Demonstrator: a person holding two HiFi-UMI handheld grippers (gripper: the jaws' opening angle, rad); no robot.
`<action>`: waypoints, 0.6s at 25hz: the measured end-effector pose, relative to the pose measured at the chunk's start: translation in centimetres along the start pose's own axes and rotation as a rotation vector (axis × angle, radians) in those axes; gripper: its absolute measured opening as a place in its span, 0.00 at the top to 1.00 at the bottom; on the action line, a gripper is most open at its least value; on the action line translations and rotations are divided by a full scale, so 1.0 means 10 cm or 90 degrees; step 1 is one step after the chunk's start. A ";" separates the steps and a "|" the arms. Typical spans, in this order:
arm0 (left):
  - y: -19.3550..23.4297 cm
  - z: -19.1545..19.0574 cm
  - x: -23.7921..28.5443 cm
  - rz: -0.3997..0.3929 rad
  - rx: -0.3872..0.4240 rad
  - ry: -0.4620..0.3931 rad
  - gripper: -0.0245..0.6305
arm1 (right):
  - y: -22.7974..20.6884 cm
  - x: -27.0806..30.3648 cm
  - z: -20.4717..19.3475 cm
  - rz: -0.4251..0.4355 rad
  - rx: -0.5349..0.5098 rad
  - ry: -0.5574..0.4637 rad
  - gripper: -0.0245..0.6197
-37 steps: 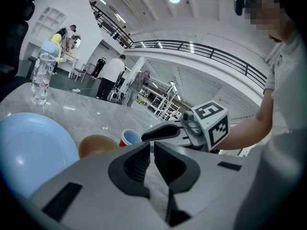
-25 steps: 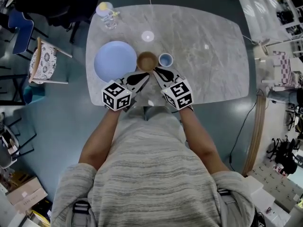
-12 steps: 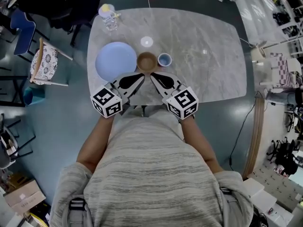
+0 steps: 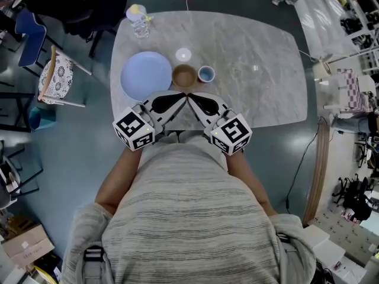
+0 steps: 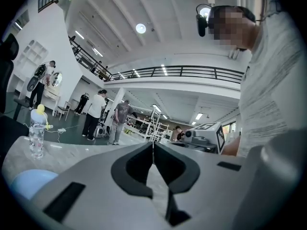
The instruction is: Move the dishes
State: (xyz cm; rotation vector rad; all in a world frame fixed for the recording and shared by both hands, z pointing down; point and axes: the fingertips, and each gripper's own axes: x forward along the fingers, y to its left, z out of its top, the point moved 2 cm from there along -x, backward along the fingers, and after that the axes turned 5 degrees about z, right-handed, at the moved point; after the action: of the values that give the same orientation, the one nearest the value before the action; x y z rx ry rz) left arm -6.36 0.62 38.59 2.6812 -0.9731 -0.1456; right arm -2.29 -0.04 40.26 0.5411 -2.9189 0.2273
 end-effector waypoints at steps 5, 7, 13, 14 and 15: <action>0.02 0.04 -0.01 0.003 0.008 -0.003 0.93 | -0.01 0.00 0.09 -0.002 -0.002 -0.019 0.93; 0.01 0.04 -0.01 0.002 0.011 -0.002 0.93 | 0.00 -0.02 0.10 -0.006 -0.005 -0.017 0.93; -0.01 0.03 0.01 -0.008 0.014 0.000 0.93 | 0.00 -0.05 0.07 -0.017 -0.013 -0.003 0.94; -0.01 0.04 0.01 -0.009 0.014 -0.001 0.93 | 0.00 -0.06 0.07 -0.017 -0.013 -0.001 0.94; 0.00 0.04 0.00 -0.009 0.014 -0.002 0.93 | 0.00 -0.06 0.07 -0.018 -0.013 -0.001 0.94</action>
State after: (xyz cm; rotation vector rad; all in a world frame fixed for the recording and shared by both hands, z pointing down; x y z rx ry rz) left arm -6.39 0.50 38.16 2.7090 -0.9611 -0.1424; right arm -1.86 0.06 39.49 0.5786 -2.9091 0.1944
